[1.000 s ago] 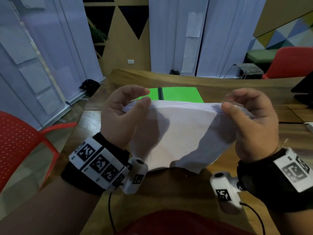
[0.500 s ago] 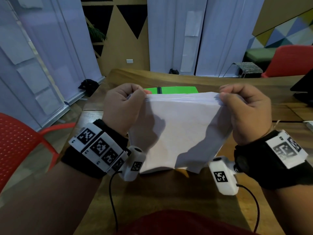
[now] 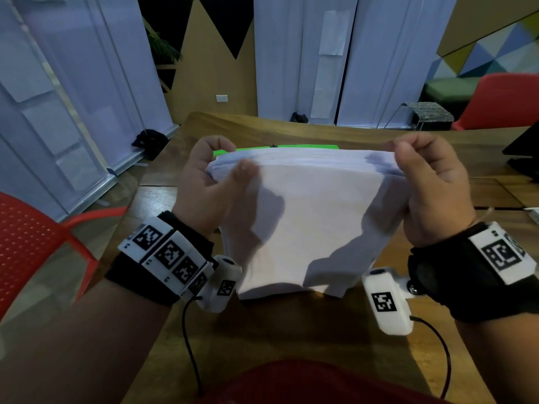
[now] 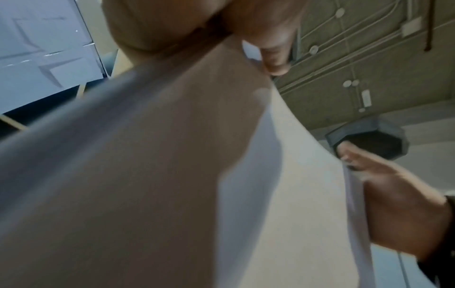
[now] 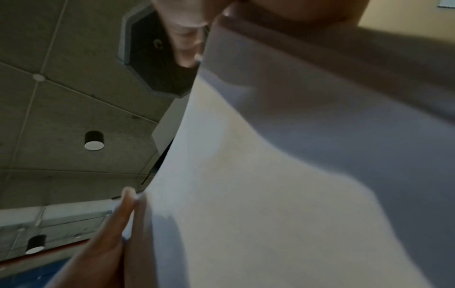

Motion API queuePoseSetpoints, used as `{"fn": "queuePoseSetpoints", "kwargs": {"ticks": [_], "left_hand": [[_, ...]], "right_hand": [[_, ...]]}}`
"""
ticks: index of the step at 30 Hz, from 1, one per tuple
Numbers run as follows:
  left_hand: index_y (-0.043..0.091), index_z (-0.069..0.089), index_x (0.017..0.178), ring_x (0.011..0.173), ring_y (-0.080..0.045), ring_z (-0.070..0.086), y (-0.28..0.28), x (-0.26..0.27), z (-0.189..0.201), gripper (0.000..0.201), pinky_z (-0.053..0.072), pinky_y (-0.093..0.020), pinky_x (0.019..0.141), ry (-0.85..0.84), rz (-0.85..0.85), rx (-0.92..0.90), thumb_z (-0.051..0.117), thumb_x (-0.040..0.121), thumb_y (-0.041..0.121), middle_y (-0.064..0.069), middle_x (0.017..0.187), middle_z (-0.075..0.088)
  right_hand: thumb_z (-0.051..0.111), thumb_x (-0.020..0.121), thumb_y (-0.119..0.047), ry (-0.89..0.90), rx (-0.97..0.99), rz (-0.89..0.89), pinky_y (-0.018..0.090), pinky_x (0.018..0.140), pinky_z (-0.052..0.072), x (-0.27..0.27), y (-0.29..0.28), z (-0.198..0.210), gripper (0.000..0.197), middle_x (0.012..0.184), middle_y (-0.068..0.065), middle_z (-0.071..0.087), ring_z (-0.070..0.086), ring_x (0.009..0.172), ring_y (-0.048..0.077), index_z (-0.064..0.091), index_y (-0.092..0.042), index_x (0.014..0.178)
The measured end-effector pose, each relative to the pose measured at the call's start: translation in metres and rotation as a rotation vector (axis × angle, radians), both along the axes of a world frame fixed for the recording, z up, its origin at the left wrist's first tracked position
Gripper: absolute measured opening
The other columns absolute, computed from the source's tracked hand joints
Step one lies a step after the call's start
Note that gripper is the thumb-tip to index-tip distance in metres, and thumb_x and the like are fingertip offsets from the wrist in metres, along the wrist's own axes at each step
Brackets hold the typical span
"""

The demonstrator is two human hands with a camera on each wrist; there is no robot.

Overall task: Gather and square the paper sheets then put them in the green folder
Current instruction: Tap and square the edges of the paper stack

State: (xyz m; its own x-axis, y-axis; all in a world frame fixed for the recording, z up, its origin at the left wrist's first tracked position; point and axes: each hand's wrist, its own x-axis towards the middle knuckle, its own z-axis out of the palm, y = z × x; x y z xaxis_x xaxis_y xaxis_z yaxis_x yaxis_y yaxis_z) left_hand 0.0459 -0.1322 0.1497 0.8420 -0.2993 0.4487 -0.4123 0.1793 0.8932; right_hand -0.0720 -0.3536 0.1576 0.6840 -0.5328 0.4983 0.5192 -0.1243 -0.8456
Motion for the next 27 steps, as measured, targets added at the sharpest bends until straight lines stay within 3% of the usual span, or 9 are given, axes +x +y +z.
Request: {"fn": "queuePoseSetpoints", "kwargs": {"ticks": [2,5,8,11,14,18,21,25,27], "left_hand": [[0.008,0.058,0.093,0.065,-0.004,0.064,0.003,0.0,-0.016,0.043,0.052,-0.019,0.058,0.092,-0.062,0.015,0.074,0.057,0.026,0.009,0.071,0.07],[0.013,0.065,0.087,0.066,-0.006,0.069,0.003,-0.004,-0.039,0.03,0.058,-0.023,0.06,0.247,-0.135,0.096,0.073,0.058,0.006,0.009,0.068,0.075],[0.02,0.066,0.075,0.059,0.0,0.065,-0.003,-0.006,-0.049,0.025,0.055,-0.02,0.058,0.255,-0.082,0.103,0.074,0.052,0.014,0.015,0.059,0.072],[0.023,0.064,0.076,0.062,0.005,0.066,-0.002,-0.006,-0.038,0.033,0.055,-0.015,0.06,0.174,-0.04,0.031,0.07,0.045,0.031,0.021,0.062,0.072],[0.026,0.068,0.073,0.067,0.008,0.067,0.003,-0.004,-0.034,0.028,0.053,-0.012,0.062,0.136,-0.058,0.009,0.073,0.046,0.028,0.023,0.066,0.072],[0.021,0.066,0.083,0.065,0.003,0.068,0.004,-0.001,-0.048,0.043,0.054,-0.015,0.057,0.214,-0.065,0.022,0.083,0.049,0.0,0.018,0.066,0.074],[0.016,0.064,0.084,0.061,0.0,0.066,0.002,-0.002,-0.053,0.03,0.056,-0.018,0.057,0.255,-0.028,0.001,0.074,0.059,0.002,0.016,0.063,0.073],[0.012,0.063,0.079,0.053,0.006,0.064,0.0,-0.009,-0.042,0.015,0.051,-0.011,0.053,0.141,0.023,0.007,0.067,0.077,-0.002,0.022,0.051,0.068],[0.01,0.064,0.076,0.054,0.0,0.064,0.005,-0.013,-0.029,0.003,0.051,-0.019,0.055,0.039,0.012,-0.037,0.066,0.077,0.013,0.016,0.054,0.069]], "right_hand": [[0.082,0.057,-0.048,0.054,-0.044,0.166,0.021,0.077,0.052,-0.002,-0.012,-0.011,0.064,0.106,0.001,0.058,0.063,0.091,0.006,0.049,-0.02,0.105],[0.089,0.044,-0.043,0.212,0.003,0.278,0.029,0.083,0.054,0.0,-0.015,-0.028,0.093,0.115,0.01,0.064,0.064,0.108,0.021,0.048,-0.009,0.121],[0.089,0.042,-0.033,0.241,0.091,0.221,0.025,0.075,0.056,0.002,-0.01,-0.036,0.062,0.093,-0.006,0.076,0.07,0.092,0.014,0.068,-0.021,0.099],[0.08,0.047,-0.021,0.174,0.147,0.23,0.024,0.067,0.057,0.002,-0.007,-0.026,0.034,0.081,-0.004,0.077,0.072,0.077,0.012,0.076,-0.02,0.081],[0.083,0.049,-0.023,0.113,0.071,0.331,0.026,0.07,0.057,-0.002,-0.005,-0.018,0.04,0.086,-0.003,0.078,0.073,0.083,0.014,0.075,-0.021,0.088],[0.09,0.042,-0.028,0.183,0.035,0.345,0.025,0.073,0.057,-0.001,-0.01,-0.029,0.06,0.096,-0.006,0.076,0.071,0.092,0.014,0.071,-0.025,0.099],[0.083,0.048,-0.009,0.225,0.086,0.205,0.023,0.071,0.057,0.003,-0.008,-0.034,0.052,0.086,-0.011,0.077,0.072,0.085,0.008,0.068,-0.024,0.096],[0.068,0.056,-0.006,0.165,0.119,0.072,0.013,0.066,0.054,-0.004,0.005,-0.02,0.04,0.076,-0.02,0.075,0.07,0.076,-0.002,0.061,-0.023,0.092],[0.071,0.055,-0.006,0.067,0.101,0.029,0.015,0.068,0.054,-0.013,0.01,-0.006,0.04,0.079,-0.018,0.075,0.07,0.08,0.0,0.063,-0.024,0.091]]}}
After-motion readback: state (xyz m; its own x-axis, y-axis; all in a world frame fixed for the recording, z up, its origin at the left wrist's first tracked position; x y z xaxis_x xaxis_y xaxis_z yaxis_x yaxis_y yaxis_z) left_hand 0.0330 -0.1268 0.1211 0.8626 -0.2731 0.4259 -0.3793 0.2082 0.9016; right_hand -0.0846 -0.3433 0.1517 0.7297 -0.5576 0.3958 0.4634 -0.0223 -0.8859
